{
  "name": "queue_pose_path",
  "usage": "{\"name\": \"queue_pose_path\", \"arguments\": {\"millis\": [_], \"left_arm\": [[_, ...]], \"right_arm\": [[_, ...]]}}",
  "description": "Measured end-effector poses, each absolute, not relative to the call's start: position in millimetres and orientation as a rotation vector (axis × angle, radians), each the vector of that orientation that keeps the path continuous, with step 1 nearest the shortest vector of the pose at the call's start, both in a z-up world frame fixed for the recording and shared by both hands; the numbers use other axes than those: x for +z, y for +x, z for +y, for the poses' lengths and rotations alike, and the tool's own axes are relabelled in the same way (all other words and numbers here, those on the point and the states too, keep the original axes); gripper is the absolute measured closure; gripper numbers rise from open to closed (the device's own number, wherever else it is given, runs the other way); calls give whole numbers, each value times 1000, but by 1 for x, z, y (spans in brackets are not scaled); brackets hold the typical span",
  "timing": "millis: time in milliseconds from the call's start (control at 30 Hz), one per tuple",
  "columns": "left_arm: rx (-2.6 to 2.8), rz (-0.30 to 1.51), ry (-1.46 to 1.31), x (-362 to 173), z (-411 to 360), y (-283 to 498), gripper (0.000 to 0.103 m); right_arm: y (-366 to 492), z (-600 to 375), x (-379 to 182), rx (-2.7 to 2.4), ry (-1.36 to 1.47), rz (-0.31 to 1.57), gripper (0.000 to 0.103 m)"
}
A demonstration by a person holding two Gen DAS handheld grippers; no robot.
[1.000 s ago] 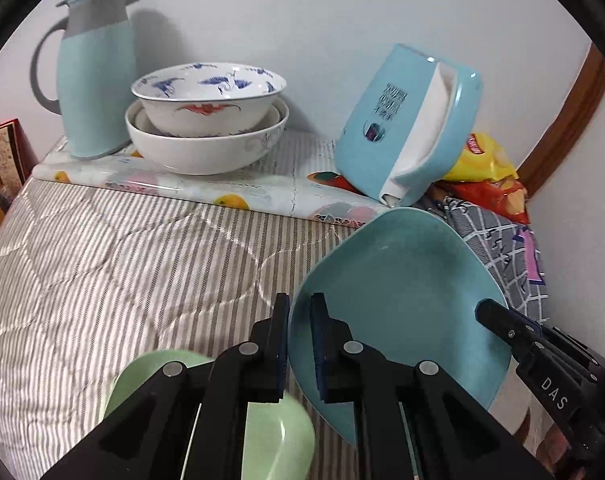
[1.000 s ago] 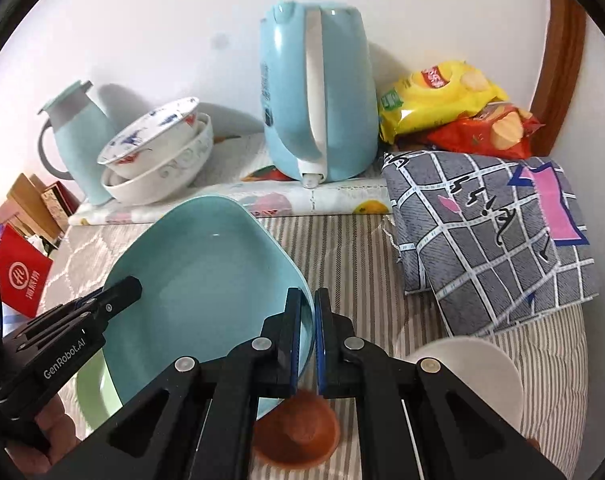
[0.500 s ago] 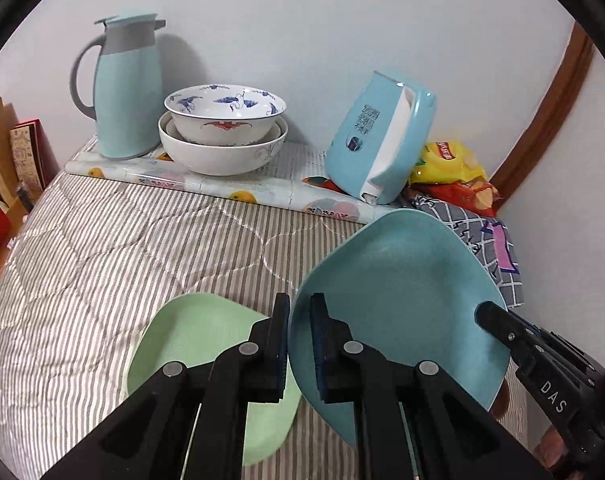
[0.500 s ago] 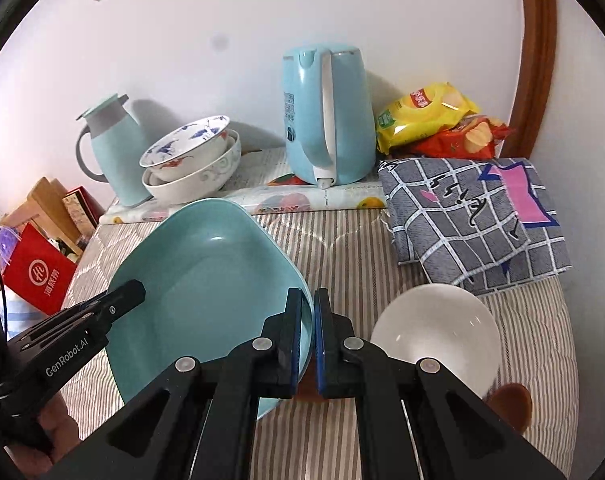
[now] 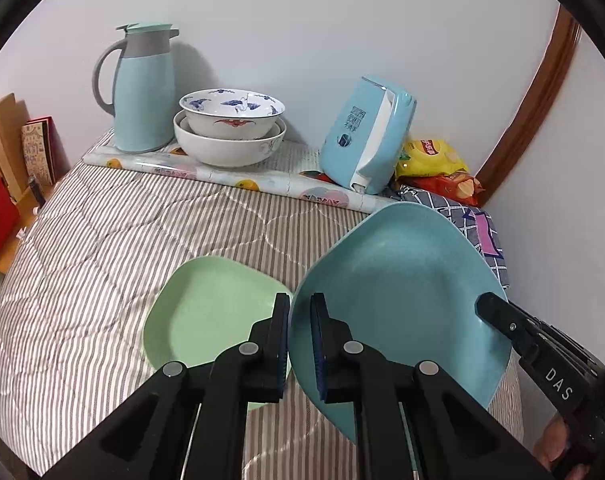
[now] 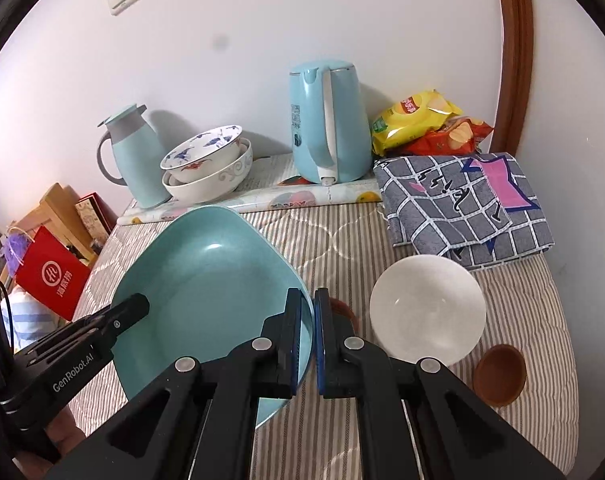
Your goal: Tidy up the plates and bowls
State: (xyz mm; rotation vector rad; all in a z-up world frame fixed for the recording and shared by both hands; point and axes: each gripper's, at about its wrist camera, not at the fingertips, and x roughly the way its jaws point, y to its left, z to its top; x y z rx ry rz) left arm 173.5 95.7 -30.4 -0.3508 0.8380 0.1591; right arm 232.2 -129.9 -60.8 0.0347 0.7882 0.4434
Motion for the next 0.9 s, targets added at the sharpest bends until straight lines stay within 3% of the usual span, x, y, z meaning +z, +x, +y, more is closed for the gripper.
{"name": "queue_pose_path", "arguments": {"millis": [900], "left_arm": [[212, 829, -420, -44, 132, 135, 92]], "right_arm": [[205, -94, -73, 501, -8, 809, 96]]}}
